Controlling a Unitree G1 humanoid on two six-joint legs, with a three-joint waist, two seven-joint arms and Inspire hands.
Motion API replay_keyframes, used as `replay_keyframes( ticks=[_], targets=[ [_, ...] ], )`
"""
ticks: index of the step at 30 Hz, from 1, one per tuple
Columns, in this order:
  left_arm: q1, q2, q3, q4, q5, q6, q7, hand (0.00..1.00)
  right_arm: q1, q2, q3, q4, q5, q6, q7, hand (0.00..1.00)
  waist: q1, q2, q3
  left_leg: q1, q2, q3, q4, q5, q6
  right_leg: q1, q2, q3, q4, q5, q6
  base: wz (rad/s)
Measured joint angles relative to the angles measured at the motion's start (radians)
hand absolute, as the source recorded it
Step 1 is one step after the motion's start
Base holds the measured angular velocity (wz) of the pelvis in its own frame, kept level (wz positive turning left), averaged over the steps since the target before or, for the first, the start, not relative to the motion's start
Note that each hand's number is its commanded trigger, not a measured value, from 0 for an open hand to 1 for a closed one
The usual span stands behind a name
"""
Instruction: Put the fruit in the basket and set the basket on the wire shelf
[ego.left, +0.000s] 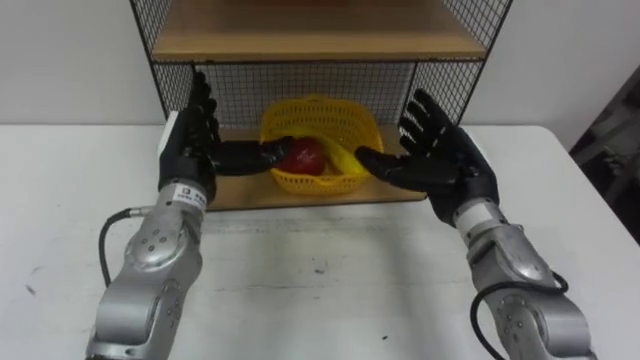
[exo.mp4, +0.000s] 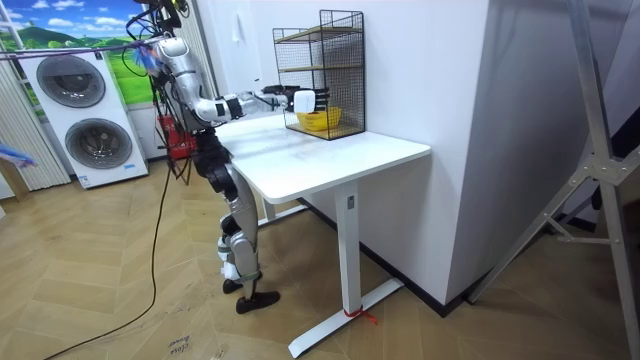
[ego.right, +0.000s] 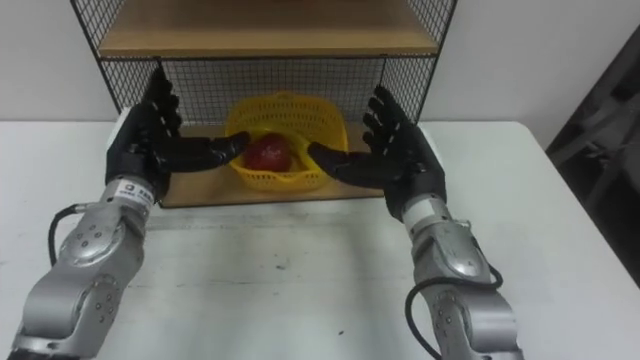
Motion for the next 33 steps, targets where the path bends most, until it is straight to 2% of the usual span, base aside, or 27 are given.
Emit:
replay_keyframes(
  ticks=[4, 8, 12, 14, 16, 20, 22, 24, 25, 27, 31, 33],
  targets=[
    [0.049, 0.021, 0.010, -0.043, -0.003, -0.011, -0.042, 0.00, 0.016, -0.006, -0.035, -0.084, -0.036, 0.000, -0.003, 0.00, -0.008, 0.002, -0.0003, 0.008, 0.000, 0.000, -0.003, 0.000, 0.000, 0.008, 0.000, 0.002, 0.000, 0.000, 0.000, 0.00],
    [0.119, 0.023, 0.034, -0.075, -0.006, -0.023, -0.097, 0.00, 0.053, -0.010, -0.053, -0.161, -0.081, -0.010, 0.008, 0.00, -0.011, 0.007, 0.0012, 0.013, 0.001, 0.004, -0.006, 0.001, -0.001, 0.011, 0.009, 0.016, -0.002, 0.000, 0.000, -0.03],
    [0.200, 0.029, 0.063, -0.099, -0.017, -0.043, -0.117, 0.00, 0.139, -0.018, -0.081, -0.192, -0.096, -0.038, 0.040, 0.00, -0.009, 0.010, 0.0025, 0.006, 0.001, 0.003, -0.007, 0.000, -0.001, 0.009, 0.009, 0.020, -0.002, 0.000, 0.000, 0.00],
    [0.240, 0.028, 0.077, -0.102, -0.041, -0.057, -0.134, 0.00, 0.184, -0.022, -0.085, -0.208, -0.095, -0.039, 0.047, 0.00, -0.007, 0.013, 0.0037, 0.001, 0.001, 0.003, -0.007, -0.003, -0.002, 0.003, 0.008, 0.021, -0.002, 0.000, 0.000, -0.02],
    [0.286, 0.027, 0.080, -0.111, -0.043, -0.065, -0.153, 0.00, 0.237, -0.022, -0.089, -0.256, -0.122, -0.039, 0.050, 0.00, -0.008, 0.020, -0.0001, -0.016, 0.001, 0.004, -0.007, -0.005, -0.005, -0.016, 0.009, 0.022, 0.000, 0.000, 0.000, -0.04],
    [0.336, 0.027, 0.081, -0.142, -0.046, -0.073, -0.202, 0.00, 0.289, -0.022, -0.112, -0.309, -0.135, -0.043, 0.064, 0.00, -0.008, 0.021, 0.0000, -0.027, 0.002, 0.005, -0.007, 0.001, -0.004, -0.032, 0.010, 0.025, 0.000, 0.001, -0.001, 0.00],
    [0.352, 0.027, 0.080, -0.157, -0.051, -0.101, -0.231, 0.00, 0.296, -0.025, -0.127, -0.314, -0.135, -0.066, 0.067, 0.00, -0.008, 0.021, 0.0004, -0.028, 0.002, 0.006, -0.008, 0.002, -0.004, -0.032, 0.010, 0.026, 0.000, 0.001, -0.001, 0.00],
    [0.362, 0.028, 0.080, -0.179, -0.055, -0.114, -0.234, 0.00, 0.308, -0.027, -0.127, -0.318, -0.130, -0.096, 0.067, 0.00, -0.008, 0.021, 0.0004, -0.028, 0.002, 0.006, -0.009, 0.001, -0.004, -0.030, 0.011, 0.024, -0.001, 0.001, -0.001, 0.00],
    [0.374, 0.027, 0.080, -0.205, -0.058, -0.126, -0.235, 0.00, 0.328, -0.028, -0.127, -0.323, -0.114, -0.120, 0.067, 0.00, -0.008, 0.020, -0.0001, -0.028, 0.002, 0.005, -0.009, 0.000, -0.005, -0.027, 0.011, 0.025, -0.004, 0.001, -0.001, 0.00],
    [0.387, 0.027, 0.082, -0.228, -0.085, -0.160, -0.235, 0.00, 0.364, -0.027, -0.127, -0.333, -0.104, -0.143, 0.066, 0.00, -0.007, 0.020, -0.0001, -0.027, 0.002, 0.004, -0.009, 0.000, -0.005, -0.022, 0.011, 0.024, -0.013, 0.003, -0.004, 0.02],
    [0.409, 0.023, 0.108, -0.241, -0.104, -0.225, -0.216, 0.00, 0.425, -0.027, -0.127, -0.333, -0.099, -0.175, 0.041, 0.00, -0.003, 0.019, 0.0009, -0.024, 0.003, 0.006, -0.013, 0.001, -0.005, -0.021, 0.011, 0.024, -0.012, 0.004, -0.004, -0.01],
    [0.415, 0.015, 0.120, -0.241, -0.103, -0.236, -0.193, 0.00, 0.435, -0.023, -0.127, -0.333, -0.105, -0.189, 0.018, 0.00, 0.000, 0.021, 0.0023, -0.025, 0.003, 0.007, -0.015, 0.000, -0.006, -0.025, 0.014, 0.026, -0.010, 0.004, -0.004, -0.05]
  ],
)
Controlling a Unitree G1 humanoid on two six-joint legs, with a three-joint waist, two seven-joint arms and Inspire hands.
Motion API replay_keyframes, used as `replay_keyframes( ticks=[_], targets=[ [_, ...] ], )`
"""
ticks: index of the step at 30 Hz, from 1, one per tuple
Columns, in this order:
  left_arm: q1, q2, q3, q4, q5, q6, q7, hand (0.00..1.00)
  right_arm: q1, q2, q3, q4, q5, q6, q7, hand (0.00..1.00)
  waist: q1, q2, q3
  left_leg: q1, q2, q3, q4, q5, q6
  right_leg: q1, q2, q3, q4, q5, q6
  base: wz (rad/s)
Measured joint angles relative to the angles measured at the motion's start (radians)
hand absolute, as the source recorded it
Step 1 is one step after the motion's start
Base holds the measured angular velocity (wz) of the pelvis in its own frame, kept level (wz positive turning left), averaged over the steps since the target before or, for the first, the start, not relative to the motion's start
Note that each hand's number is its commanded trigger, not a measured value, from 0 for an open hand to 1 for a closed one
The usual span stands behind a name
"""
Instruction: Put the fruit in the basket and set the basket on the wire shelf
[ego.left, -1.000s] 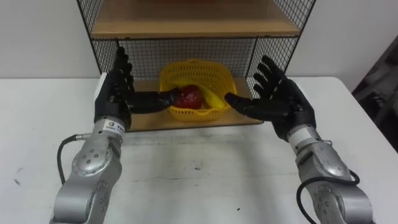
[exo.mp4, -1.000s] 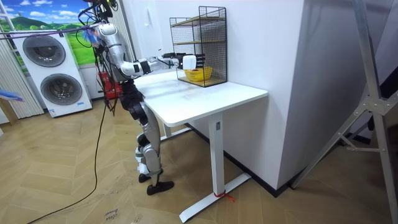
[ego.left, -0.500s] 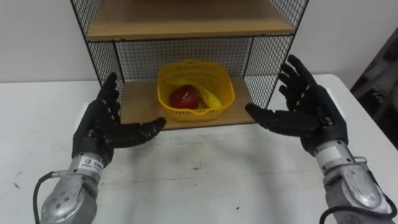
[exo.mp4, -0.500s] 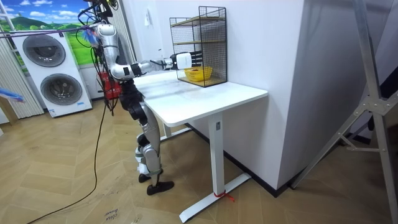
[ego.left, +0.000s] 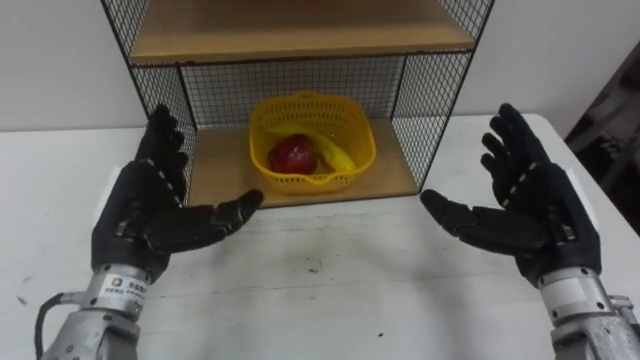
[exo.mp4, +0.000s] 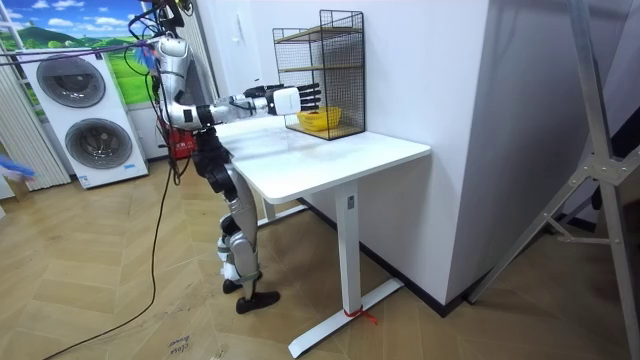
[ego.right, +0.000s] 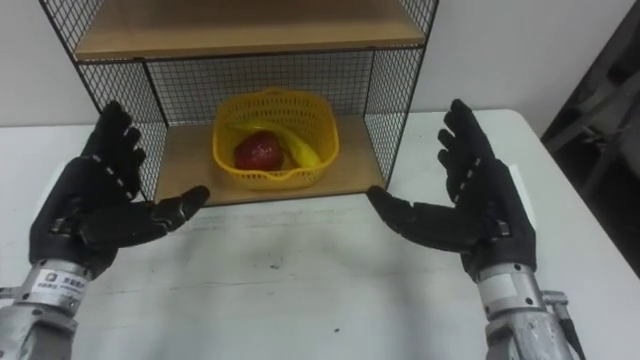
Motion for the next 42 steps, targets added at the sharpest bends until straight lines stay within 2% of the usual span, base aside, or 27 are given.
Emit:
replay_keyframes(
  ticks=[4, 6, 8, 9, 11, 13, 14, 16, 17, 18, 19, 20, 21, 22, 25, 29, 31, 33, 35, 38, 39, 41, 42],
  targets=[
    [-0.002, -0.004, 0.009, -0.011, 0.014, -0.017, 0.062, 0.00, 0.003, 0.002, -0.023, -0.014, -0.062, -0.024, -0.060, 0.00, 0.018, 0.003, 0.0015, -0.007, 0.000, 0.002, -0.001, -0.003, -0.005, -0.012, 0.002, 0.010, 0.004, 0.000, -0.001, -0.05],
    [-0.002, -0.003, 0.033, -0.036, 0.031, -0.019, 0.099, 0.00, -0.006, 0.001, -0.047, -0.028, -0.099, -0.035, -0.089, 0.00, 0.024, 0.005, 0.0064, -0.007, 0.000, 0.002, -0.002, 0.000, -0.001, -0.016, 0.005, 0.016, 0.011, 0.000, 0.000, -0.02],
    [-0.003, -0.005, 0.062, -0.066, 0.072, -0.044, 0.154, 0.00, -0.012, 0.001, -0.076, -0.046, -0.135, -0.055, -0.128, 0.00, 0.032, 0.006, 0.0076, -0.007, 0.000, 0.002, -0.003, 0.001, -0.001, -0.016, 0.006, 0.018, 0.011, 0.000, -0.001, 0.00],
    [-0.006, -0.008, 0.101, -0.090, 0.101, -0.073, 0.196, 0.00, -0.013, 0.002, -0.102, -0.066, -0.156, -0.072, -0.159, 0.00, 0.038, 0.007, 0.0077, -0.009, 0.000, 0.002, -0.003, 0.001, -0.001, -0.018, 0.005, 0.015, 0.012, 0.000, -0.001, 0.00],
    [-0.020, -0.007, 0.197, -0.137, 0.153, -0.116, 0.285, 0.00, -0.014, -0.001, -0.160, -0.109, -0.176, -0.093, -0.216, 0.00, 0.049, 0.009, 0.0070, -0.012, 0.000, 0.002, -0.002, 0.000, -0.002, -0.022, 0.005, 0.010, 0.012, -0.001, -0.001, 0.02],
    [-0.022, 0.015, 0.366, -0.198, 0.242, -0.185, 0.429, 0.00, -0.023, -0.024, -0.265, -0.164, -0.210, -0.130, -0.315, 0.00, 0.054, 0.009, 0.0077, -0.016, 0.000, -0.004, -0.001, -0.002, -0.006, -0.022, 0.004, 0.003, 0.012, -0.001, -0.002, 0.08],
    [-0.022, 0.023, 0.411, -0.212, 0.258, -0.200, 0.470, 0.00, -0.026, -0.032, -0.296, -0.176, -0.211, -0.142, -0.343, 0.00, 0.056, 0.009, 0.0077, -0.018, 0.000, -0.005, 0.001, -0.002, -0.006, -0.023, 0.004, 0.003, 0.011, -0.001, -0.002, 0.05],
    [-0.022, 0.071, 0.575, -0.232, 0.305, -0.254, 0.628, 0.00, -0.029, -0.087, -0.429, -0.206, -0.218, -0.195, -0.465, 0.00, 0.074, 0.012, 0.0051, -0.017, 0.000, -0.005, 0.002, -0.003, -0.007, -0.023, 0.003, -0.001, 0.013, -0.002, -0.002, 0.00],
    [-0.022, 0.082, 0.616, -0.234, 0.312, -0.265, 0.666, 0.00, -0.030, -0.107, -0.466, -0.206, -0.217, -0.209, -0.496, 0.00, 0.075, 0.014, 0.0047, -0.016, -0.001, -0.005, 0.002, -0.003, -0.007, -0.023, 0.002, 0.000, 0.014, -0.002, -0.001, 0.00],
    [-0.022, 0.104, 0.698, -0.234, 0.318, -0.281, 0.742, 0.00, -0.030, -0.142, -0.532, -0.205, -0.209, -0.233, -0.554, 0.00, 0.081, 0.016, 0.0039, -0.016, -0.001, -0.006, 0.002, -0.003, -0.007, -0.022, 0.001, -0.002, 0.014, -0.003, -0.001, 0.03],
    [-0.021, 0.125, 0.780, -0.233, 0.316, -0.292, 0.809, 0.00, -0.027, -0.154, -0.597, -0.205, -0.202, -0.251, -0.605, 0.00, 0.086, 0.016, 0.0018, -0.017, -0.001, -0.008, 0.002, -0.003, -0.007, -0.022, -0.004, -0.006, 0.014, -0.005, -0.002, 0.06],
    [-0.019, 0.135, 0.817, -0.233, 0.308, -0.296, 0.841, 0.00, -0.024, -0.154, -0.628, -0.204, -0.197, -0.258, -0.628, 0.00, 0.090, 0.014, -0.0006, -0.018, -0.001, -0.011, 0.002, -0.003, -0.007, -0.021, -0.005, -0.010, 0.014, -0.007, -0.002, 0.11],
    [-0.012, 0.151, 0.882, -0.232, 0.273, -0.305, 0.907, 0.00, -0.012, -0.156, -0.685, -0.204, -0.172, -0.267, -0.683, 0.00, 0.094, 0.011, -0.0027, -0.018, -0.002, -0.017, 0.006, -0.005, -0.009, -0.024, -0.008, -0.017, 0.016, -0.011, -0.002, 0.13],
    [-0.009, 0.155, 0.934, -0.228, 0.241, -0.308, 0.957, 0.00, -0.008, -0.157, -0.735, -0.204, -0.135, -0.268, -0.728, 0.00, 0.095, 0.006, -0.0015, -0.018, -0.004, -0.020, 0.008, -0.006, -0.010, -0.029, -0.010, -0.018, 0.028, -0.020, -0.002, 0.13],
    [0.013, 0.155, 1.033, -0.169, 0.173, -0.308, 1.071, 0.00, -0.007, -0.163, -0.828, -0.189, -0.062, -0.270, -0.840, 0.00, 0.097, 0.006, -0.0036, -0.019, -0.009, -0.024, 0.012, -0.006, -0.010, -0.040, -0.019, -0.025, 0.049, -0.043, 0.000, 0.07],
    [0.058, 0.177, 1.065, -0.028, 0.049, -0.308, 1.163, 0.00, 0.038, -0.177, -0.870, -0.059, 0.091, -0.263, -0.939, 0.00, 0.094, 0.009, -0.0041, -0.022, -0.011, -0.028, 0.014, -0.006, -0.011, -0.042, -0.021, -0.029, 0.055, -0.048, -0.004, 0.03],
    [0.096, 0.178, 1.064, 0.104, -0.086, -0.295, 1.176, 0.00, 0.073, -0.172, -0.870, 0.042, 0.203, -0.233, -0.977, 0.00, 0.089, 0.012, -0.0041, -0.032, -0.015, -0.032, 0.015, -0.006, -0.012, -0.061, -0.023, -0.028, 0.077, -0.056, -0.004, 0.02],
    [0.111, 0.180, 1.054, 0.220, -0.203, -0.283, 1.176, 0.00, 0.096, -0.170, -0.869, 0.151, 0.299, -0.221, -0.994, 0.00, 0.090, 0.015, -0.0058, -0.047, -0.016, -0.032, 0.019, -0.006, -0.011, -0.075, -0.023, -0.027, 0.079, -0.055, -0.004, 0.00],
    [0.125, 0.179, 1.018, 0.351, -0.295, -0.264, 1.176, 0.00, 0.107, -0.155, -0.856, 0.269, 0.375, -0.210, -1.005, 0.00, 0.089, 0.016, -0.0067, -0.056, -0.016, -0.032, 0.021, -0.006, -0.012, -0.075, -0.023, -0.026, 0.079, -0.054, -0.005, 0.02],
    [0.141, 0.166, 0.885, 0.587, -0.451, -0.245, 1.147, 0.00, 0.114, -0.098, -0.803, 0.521, 0.528, -0.199, -0.999, 0.00, 0.088, 0.016, -0.0079, -0.058, -0.015, -0.036, 0.020, -0.006, -0.012, -0.074, -0.024, -0.026, 0.076, -0.055, -0.004, 0.05],
    [0.141, 0.162, 0.858, 0.619, -0.483, -0.244, 1.140, 0.00, 0.114, -0.087, -0.790, 0.565, 0.563, -0.197, -0.994, 0.00, 0.088, 0.016, -0.0079, -0.059, -0.015, -0.036, 0.020, -0.006, -0.012, -0.075, -0.025, -0.026, 0.077, -0.056, -0.003, 0.05],
    [0.140, 0.143, 0.755, 0.755, -0.546, -0.238, 1.099, 0.00, 0.111, -0.050, -0.729, 0.725, 0.663, -0.193, -0.979, 0.00, 0.076, 0.014, -0.0097, -0.057, -0.019, -0.045, 0.021, -0.007, -0.012, -0.071, -0.030, -0.030, 0.083, -0.066, -0.001, 0.10],
    [0.140, 0.139, 0.732, 0.789, -0.558, -0.237, 1.082, 0.00, 0.107, -0.043, -0.717, 0.770, 0.687, -0.192, -0.968, 0.00, 0.073, 0.014, -0.0099, -0.056, -0.020, -0.047, 0.022, -0.007, -0.012, -0.069, -0.030, -0.031, 0.083, -0.066, -0.001, 0.10]
  ],
)
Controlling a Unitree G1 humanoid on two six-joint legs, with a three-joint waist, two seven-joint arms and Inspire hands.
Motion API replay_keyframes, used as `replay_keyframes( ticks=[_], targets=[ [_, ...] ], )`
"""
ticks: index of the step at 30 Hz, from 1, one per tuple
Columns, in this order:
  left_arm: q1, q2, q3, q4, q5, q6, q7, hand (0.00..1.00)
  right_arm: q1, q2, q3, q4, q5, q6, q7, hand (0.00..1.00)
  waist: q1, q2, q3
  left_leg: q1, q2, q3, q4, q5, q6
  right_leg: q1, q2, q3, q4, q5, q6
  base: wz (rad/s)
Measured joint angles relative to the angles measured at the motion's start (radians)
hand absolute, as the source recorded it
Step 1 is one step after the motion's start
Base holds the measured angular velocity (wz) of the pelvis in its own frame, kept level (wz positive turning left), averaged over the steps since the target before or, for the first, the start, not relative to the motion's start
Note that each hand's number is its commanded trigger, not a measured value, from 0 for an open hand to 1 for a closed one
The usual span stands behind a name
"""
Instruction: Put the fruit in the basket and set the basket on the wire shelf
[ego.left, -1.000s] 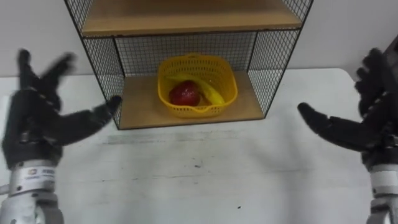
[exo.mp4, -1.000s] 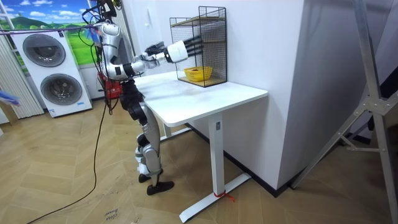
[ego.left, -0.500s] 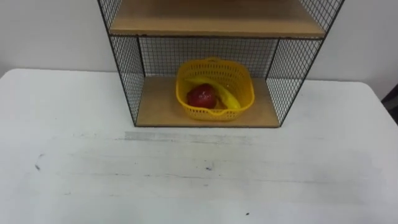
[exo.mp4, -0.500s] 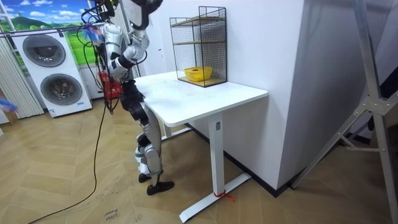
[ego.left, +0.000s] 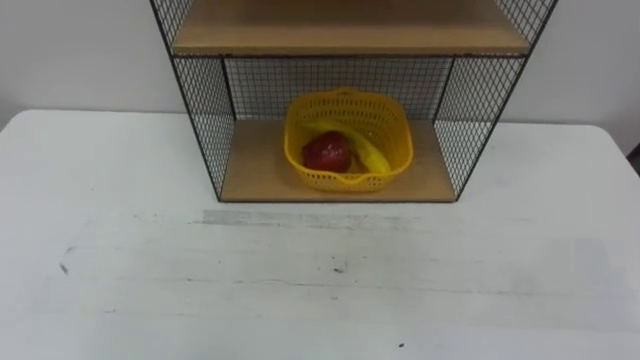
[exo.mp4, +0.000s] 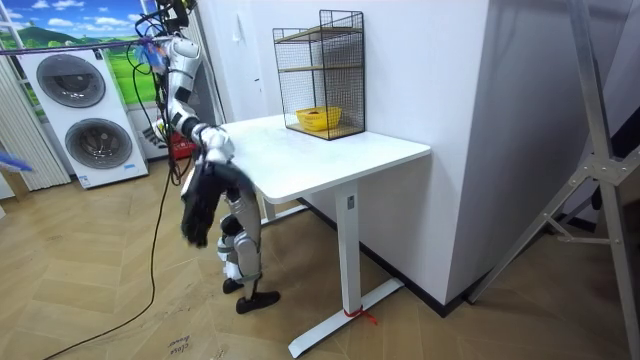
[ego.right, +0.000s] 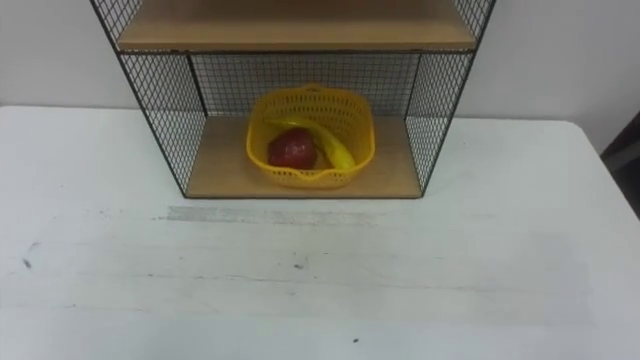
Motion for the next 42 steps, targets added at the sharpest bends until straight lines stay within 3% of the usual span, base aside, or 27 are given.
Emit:
replay_keyframes(
  ticks=[4, 11, 14, 17, 19, 22, 24, 28, 32, 34, 42],
  targets=[
    [-0.003, -0.034, -0.070, 0.208, -0.032, 0.024, -0.111, 0.00, -0.027, 0.050, 0.036, 0.261, 0.084, 0.002, 0.049, 0.00, -0.025, 0.000, 0.0005, 0.009, 0.000, -0.004, 0.002, -0.001, -0.002, 0.013, 0.000, -0.005, -0.003, -0.002, 0.000, 0.02],
    [-0.020, -0.083, -0.198, 0.483, 0.005, 0.071, -0.294, 0.00, -0.100, 0.058, 0.161, 0.556, 0.046, 0.034, 0.147, 0.00, -0.067, -0.002, 0.0021, 0.041, 0.001, -0.001, -0.003, -0.002, -0.004, 0.042, 0.001, 0.002, -0.007, -0.003, 0.002, -0.01],
    [-0.039, -0.100, -0.272, 0.596, 0.200, 0.135, -0.423, 0.00, -0.129, 0.057, 0.245, 0.670, -0.133, 0.074, 0.228, 0.00, -0.075, -0.004, 0.0028, 0.058, 0.003, -0.001, -0.005, -0.003, -0.005, 0.056, 0.005, 0.004, -0.018, -0.005, 0.001, 0.00],
    [-0.048, -0.103, -0.307, 0.625, 0.393, 0.182, -0.508, 0.00, -0.161, 0.047, 0.304, 0.752, -0.278, 0.117, 0.315, 0.00, -0.086, -0.012, 0.0067, 0.068, 0.004, 0.000, -0.009, -0.001, -0.008, 0.064, 0.006, 0.005, -0.022, -0.003, -0.001, 0.00],
    [-0.072, -0.103, -0.373, 0.631, 0.563, 0.216, -0.571, 0.00, -0.188, 0.033, 0.400, 0.811, -0.437, 0.165, 0.409, 0.00, -0.086, -0.018, 0.0071, 0.075, 0.005, 0.000, -0.016, 0.001, -0.012, 0.067, 0.007, 0.006, -0.023, -0.002, -0.004, 0.00],
    [-0.119, -0.103, -0.465, 0.639, 0.728, 0.262, -0.638, 0.00, -0.230, 0.018, 0.503, 0.886, -0.599, 0.226, 0.515, 0.00, -0.086, -0.019, 0.0097, 0.082, 0.008, 0.001, -0.022, 0.003, -0.014, 0.078, 0.013, 0.006, -0.038, 0.010, -0.010, 0.00],
    [-0.146, -0.102, -0.506, 0.641, 0.798, 0.284, -0.674, 0.00, -0.248, 0.018, 0.537, 0.892, -0.670, 0.261, 0.570, 0.00, -0.087, -0.020, 0.0159, 0.092, 0.008, 0.002, -0.027, 0.004, -0.016, 0.085, 0.013, 0.006, -0.039, 0.011, -0.010, 0.00],
    [-0.165, -0.104, -0.557, 0.640, 0.952, 0.318, -0.731, 0.00, -0.266, 0.018, 0.596, 0.885, -0.844, 0.306, 0.677, 0.00, -0.086, -0.022, 0.0157, 0.101, 0.014, 0.009, -0.027, 0.004, -0.016, 0.095, 0.018, 0.006, -0.046, 0.010, -0.013, -0.04],
    [-0.179, -0.113, -0.578, 0.640, 1.044, 0.371, -0.747, 0.00, -0.297, 0.024, 0.650, 0.883, -1.010, 0.350, 0.713, 0.00, -0.083, -0.021, 0.0159, 0.106, 0.021, 0.021, -0.027, 0.005, -0.016, 0.100, 0.028, 0.021, -0.057, 0.015, -0.013, -0.11],
    [-0.195, -0.119, -0.623, 0.640, 1.078, 0.396, -0.749, 0.00, -0.323, 0.028, 0.690, 0.876, -1.069, 0.373, 0.721, 0.00, -0.080, -0.021, 0.0158, 0.107, 0.022, 0.024, -0.027, 0.005, -0.016, 0.100, 0.031, 0.027, -0.057, 0.020, -0.013, -0.04],
    [-0.260, -0.146, -0.669, 0.639, 1.197, 0.431, -0.752, 0.00, -0.384, 0.050, 0.737, 0.831, -1.132, 0.385, 0.746, 0.00, -0.080, -0.022, 0.0167, 0.106, 0.024, 0.028, -0.032, 0.006, -0.017, 0.103, 0.034, 0.029, -0.074, 0.030, -0.010, -0.01]
  ],
)
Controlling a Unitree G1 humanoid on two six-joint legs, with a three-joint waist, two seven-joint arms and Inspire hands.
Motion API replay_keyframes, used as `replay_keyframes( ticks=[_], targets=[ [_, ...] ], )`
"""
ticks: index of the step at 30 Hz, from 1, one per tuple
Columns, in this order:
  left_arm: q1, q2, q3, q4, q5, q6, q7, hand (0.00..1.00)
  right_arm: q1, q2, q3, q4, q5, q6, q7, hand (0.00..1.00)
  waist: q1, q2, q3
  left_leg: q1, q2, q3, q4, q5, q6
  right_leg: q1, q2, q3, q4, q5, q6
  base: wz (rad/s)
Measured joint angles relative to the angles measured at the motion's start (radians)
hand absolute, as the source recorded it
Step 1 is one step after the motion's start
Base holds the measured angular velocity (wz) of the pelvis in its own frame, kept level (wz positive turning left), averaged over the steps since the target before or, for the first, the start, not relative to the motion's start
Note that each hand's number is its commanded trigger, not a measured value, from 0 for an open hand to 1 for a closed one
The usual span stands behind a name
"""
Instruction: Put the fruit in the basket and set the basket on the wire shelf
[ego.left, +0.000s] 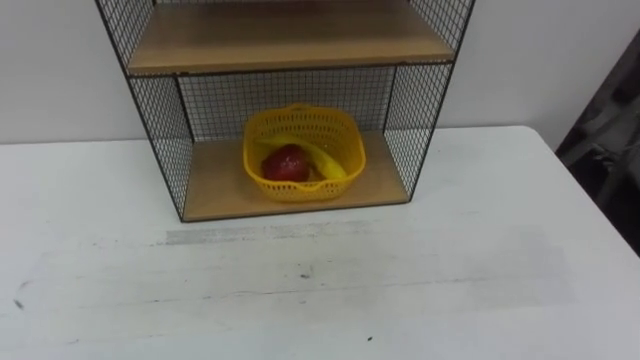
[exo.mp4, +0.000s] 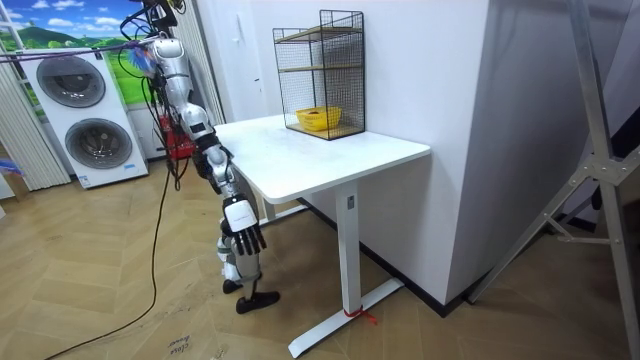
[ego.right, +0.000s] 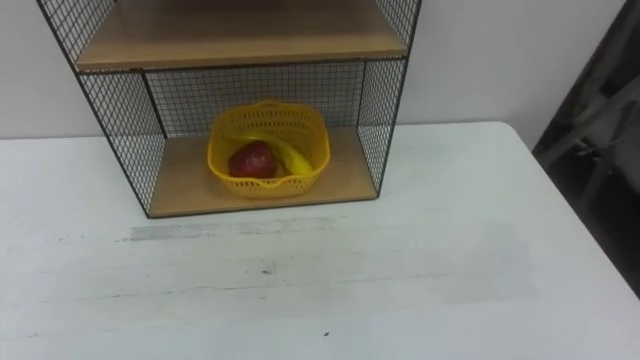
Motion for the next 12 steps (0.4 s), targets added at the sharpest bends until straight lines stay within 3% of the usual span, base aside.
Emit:
replay_keyframes(
  ticks=[6, 12],
  targets=[
    [0.013, -0.004, -0.016, 0.001, 0.009, 0.021, -0.023, 0.00, 0.027, 0.007, 0.030, 0.004, 0.001, 0.011, 0.051, 0.00, -0.002, -0.001, -0.0007, 0.001, 0.000, -0.004, 0.000, 0.000, -0.001, 0.002, -0.001, -0.002, 0.001, 0.000, 0.000, 0.00],
    [0.032, -0.004, -0.030, 0.004, 0.010, 0.025, -0.047, 0.00, 0.063, 0.009, 0.062, 0.012, -0.004, 0.048, 0.096, 0.00, -0.003, -0.008, -0.0002, 0.004, -0.001, -0.004, 0.001, 0.000, 0.000, 0.004, -0.001, 0.000, 0.003, -0.006, -0.002, 0.00]
  ],
)
